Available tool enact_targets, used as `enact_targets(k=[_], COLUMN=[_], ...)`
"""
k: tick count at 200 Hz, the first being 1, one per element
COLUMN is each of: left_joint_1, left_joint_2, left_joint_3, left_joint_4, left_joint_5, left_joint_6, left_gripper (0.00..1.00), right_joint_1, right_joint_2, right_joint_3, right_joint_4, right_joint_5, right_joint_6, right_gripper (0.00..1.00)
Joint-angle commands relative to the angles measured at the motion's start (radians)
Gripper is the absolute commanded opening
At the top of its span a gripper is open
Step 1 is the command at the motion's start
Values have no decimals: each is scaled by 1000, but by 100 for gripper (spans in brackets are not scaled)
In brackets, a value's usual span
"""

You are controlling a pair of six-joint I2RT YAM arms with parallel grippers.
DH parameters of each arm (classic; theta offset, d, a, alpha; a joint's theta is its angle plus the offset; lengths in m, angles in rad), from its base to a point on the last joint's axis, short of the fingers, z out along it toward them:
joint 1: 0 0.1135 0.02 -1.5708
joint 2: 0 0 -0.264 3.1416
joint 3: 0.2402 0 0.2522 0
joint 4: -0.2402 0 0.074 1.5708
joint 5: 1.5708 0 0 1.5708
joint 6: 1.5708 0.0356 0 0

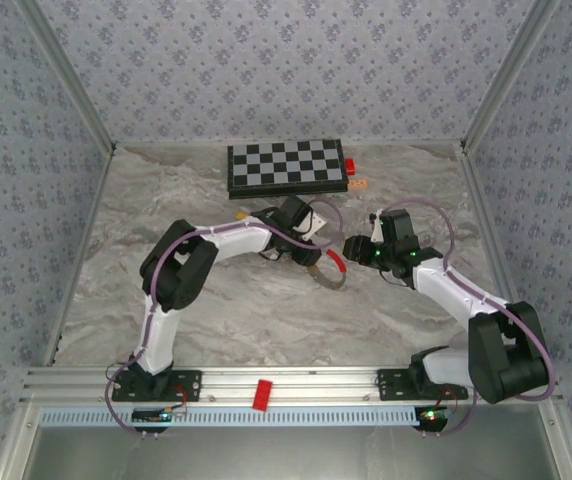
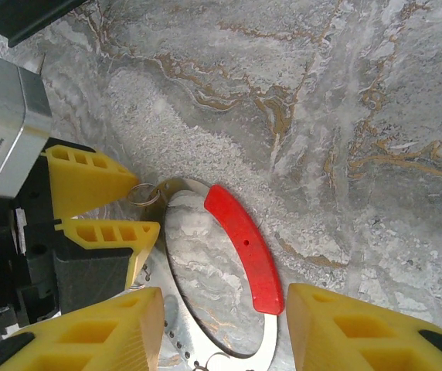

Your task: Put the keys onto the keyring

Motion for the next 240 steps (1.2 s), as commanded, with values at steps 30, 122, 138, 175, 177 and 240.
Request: enact_targets(k=[30, 122, 138, 175, 177, 240], left_joint_1=[-3, -5, -4, -5, -5, -3], left_joint_2=[13, 32, 31, 32, 32, 60], left_joint_3=[57, 103, 104, 104, 104, 137], left_joint_4=[-38, -55, -52, -57, -57, -59], left_joint_5=[-75, -66, -65, -66, -65, -66], left_joint_6=[56, 76, 77, 85, 86, 99], left_gripper=[43, 19, 19, 24, 24, 38], right_joint_1=[0, 4, 4, 4, 4, 4], right_joint_2=[-23, -9, -11, -13, -13, -15], right_joint_3=[-14, -17, -18, -20, -20, -22], right_joint_4=[-9, 0, -1, -2, -2, -3], right_joint_5=[-1, 2, 3, 1, 1, 1], right_joint_6=[-15, -13, -15, -14, -16, -18], right_gripper=[47, 47, 47, 47, 47, 47])
